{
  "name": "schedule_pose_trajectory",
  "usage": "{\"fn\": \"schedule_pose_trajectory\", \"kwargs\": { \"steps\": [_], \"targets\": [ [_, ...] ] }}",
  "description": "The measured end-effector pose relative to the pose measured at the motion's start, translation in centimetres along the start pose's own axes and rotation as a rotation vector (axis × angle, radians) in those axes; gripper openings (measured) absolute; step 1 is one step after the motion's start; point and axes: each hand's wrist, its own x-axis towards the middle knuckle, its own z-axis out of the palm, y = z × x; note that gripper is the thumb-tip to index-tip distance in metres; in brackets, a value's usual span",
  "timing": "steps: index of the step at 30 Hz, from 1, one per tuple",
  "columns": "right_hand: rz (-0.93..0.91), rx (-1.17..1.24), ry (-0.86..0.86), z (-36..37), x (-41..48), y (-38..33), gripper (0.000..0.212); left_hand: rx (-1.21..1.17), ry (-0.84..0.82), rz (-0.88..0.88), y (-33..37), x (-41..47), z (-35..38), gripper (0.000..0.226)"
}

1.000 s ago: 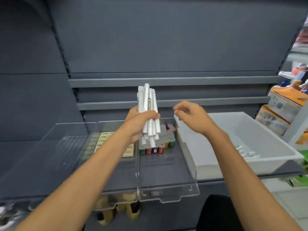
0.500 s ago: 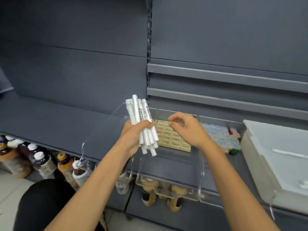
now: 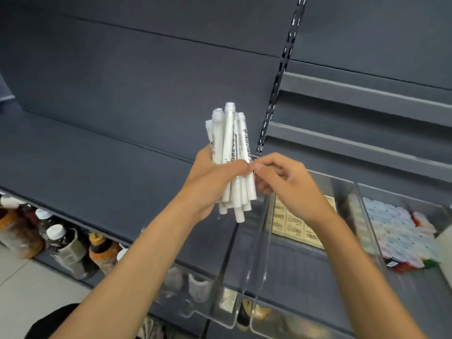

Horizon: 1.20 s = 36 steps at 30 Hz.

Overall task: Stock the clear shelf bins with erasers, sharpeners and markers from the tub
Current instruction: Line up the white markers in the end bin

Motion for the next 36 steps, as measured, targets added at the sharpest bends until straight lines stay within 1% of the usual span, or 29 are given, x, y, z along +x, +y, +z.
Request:
{"fn": "schedule_pose_trajectory", "kwargs": {
  "steps": [3,8,12,14,17,21,23,25,27,28,32,34,36],
  "targets": [
    [-0.020,0.092,0.020,1.0,0.9,0.2,0.012,-0.021,-0.007,-0.032,-0.4,0.9,-0.5,0.035],
    [-0.071,0.138,0.020,2.4,1.5,0.6,0.007,-0.078,-0.008,-0.099,-1.4,1.1,-1.4,0.033],
    [-0.032,0.191,-0.018,2.9,1.6,0.9,0.010,-0.093,-0.008,-0.114,-1.7,0.7,-2.2,0.033],
    [-0.026,0.190,-0.057,3.2,1.6,0.9,0.009,-0.094,-0.010,-0.114,-1.8,0.4,-2.4,0.035],
    [-0.033,0.188,-0.068,3.5,1.4,1.0,0.007,-0.079,-0.003,-0.110,-2.0,-0.1,-2.7,0.039],
    [-0.016,0.154,-0.064,3.8,1.1,1.5,0.010,-0.070,0.026,-0.121,-2.2,-0.7,-2.8,0.025],
    [-0.012,0.133,-0.056,4.0,0.9,1.7,0.012,-0.059,0.059,-0.127,-2.3,-0.8,-2.8,0.025],
    [0.021,0.205,-0.018,4.1,0.9,1.7,0.012,-0.064,0.104,-0.127,-2.4,-0.6,-2.9,0.022],
    [0.086,0.286,0.017,3.9,1.0,1.4,0.012,-0.078,0.144,-0.131,-2.5,-0.3,-3.2,0.011],
    [0.115,0.281,0.019,3.8,1.1,1.3,0.013,-0.082,0.158,-0.133,-2.5,-0.1,-3.4,0.008],
    [0.175,0.169,0.030,4.0,1.8,2.0,0.021,-0.105,0.170,-0.144,-2.4,0.3,-3.5,0.010],
    [0.225,0.114,0.056,4.1,2.4,2.5,0.021,-0.104,0.187,-0.152,-2.3,0.6,-3.6,0.013],
    [0.291,0.059,0.032,4.1,3.0,2.9,0.020,-0.111,0.208,-0.158,-2.4,1.1,-3.9,0.010]
  ]
}}
